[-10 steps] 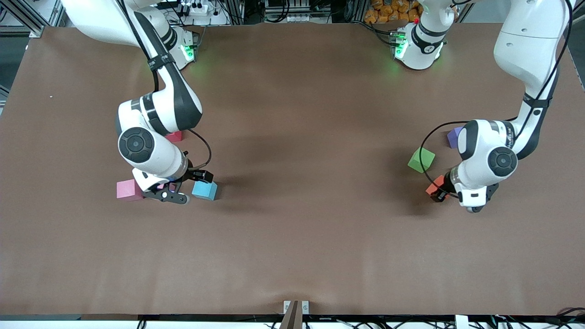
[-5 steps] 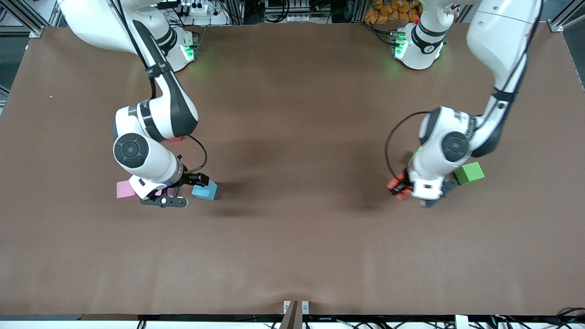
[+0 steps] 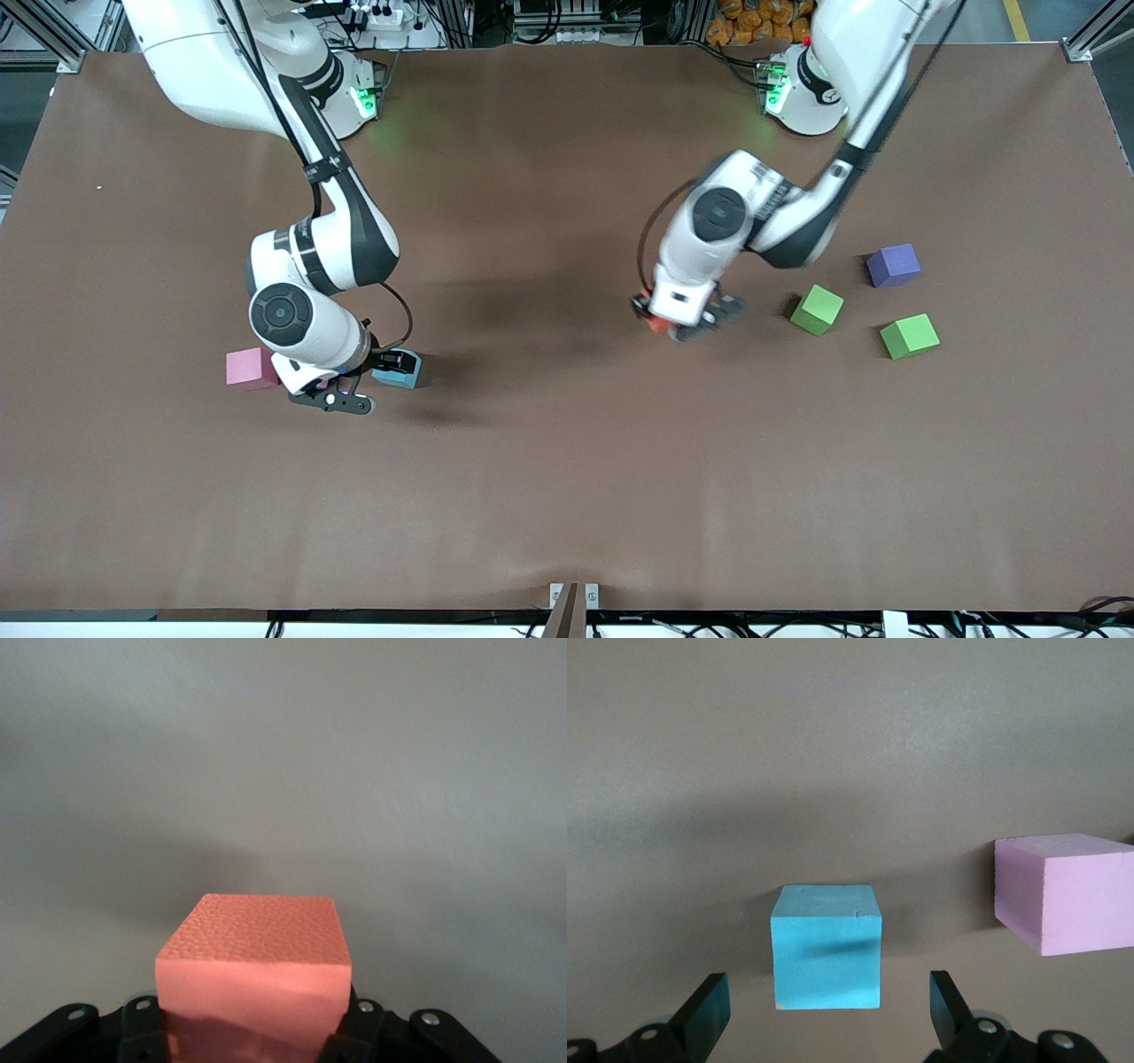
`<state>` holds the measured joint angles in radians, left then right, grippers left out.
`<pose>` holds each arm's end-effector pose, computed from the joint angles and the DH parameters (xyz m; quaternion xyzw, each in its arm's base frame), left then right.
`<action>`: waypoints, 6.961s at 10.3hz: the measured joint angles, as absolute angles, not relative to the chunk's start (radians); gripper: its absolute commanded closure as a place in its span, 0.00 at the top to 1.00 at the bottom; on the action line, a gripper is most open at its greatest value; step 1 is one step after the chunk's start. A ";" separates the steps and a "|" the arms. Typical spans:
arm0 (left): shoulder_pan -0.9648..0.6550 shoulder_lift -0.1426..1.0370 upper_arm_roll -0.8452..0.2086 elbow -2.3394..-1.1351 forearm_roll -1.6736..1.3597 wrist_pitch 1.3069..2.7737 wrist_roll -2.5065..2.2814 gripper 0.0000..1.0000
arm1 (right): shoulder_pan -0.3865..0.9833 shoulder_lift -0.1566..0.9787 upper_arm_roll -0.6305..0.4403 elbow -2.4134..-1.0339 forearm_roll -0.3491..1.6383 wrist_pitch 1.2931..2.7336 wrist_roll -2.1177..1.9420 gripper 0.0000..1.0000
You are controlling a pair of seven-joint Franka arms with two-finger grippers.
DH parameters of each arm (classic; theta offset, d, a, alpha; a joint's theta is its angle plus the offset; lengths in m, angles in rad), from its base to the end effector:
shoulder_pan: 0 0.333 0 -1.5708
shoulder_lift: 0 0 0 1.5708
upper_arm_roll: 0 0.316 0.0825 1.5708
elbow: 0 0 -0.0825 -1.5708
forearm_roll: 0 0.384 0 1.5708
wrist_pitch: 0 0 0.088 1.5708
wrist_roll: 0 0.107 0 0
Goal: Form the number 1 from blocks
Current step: 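Carry the orange cube to mid-table while the right gripper grasps the cyan cube, then lower the orange cube onto mid-table and open the left gripper, then carry the cyan cube toward the orange cube while the left gripper grasps a green cube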
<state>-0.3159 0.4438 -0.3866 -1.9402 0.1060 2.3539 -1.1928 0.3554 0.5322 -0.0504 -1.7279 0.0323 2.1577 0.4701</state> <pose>0.4819 -0.3917 0.2697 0.9739 0.2228 -0.0336 0.0281 0.6253 0.2013 0.2678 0.9947 -0.0891 -0.0470 0.0192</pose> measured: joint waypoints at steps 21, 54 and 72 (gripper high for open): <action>-0.687 0.557 -0.466 -1.921 0.186 2.404 -1.173 0.00 | 0.361 0.653 -0.042 -1.779 0.039 2.359 0.451 0.89; 0.460 0.389 -0.437 -2.003 0.381 2.247 -0.701 1.00 | 0.883 0.452 -0.167 -1.795 0.173 2.254 0.621 0.57; 0.575 0.479 -0.439 -2.031 0.446 2.350 -0.547 1.00 | 1.102 0.391 -0.170 -2.054 0.254 2.421 0.759 0.57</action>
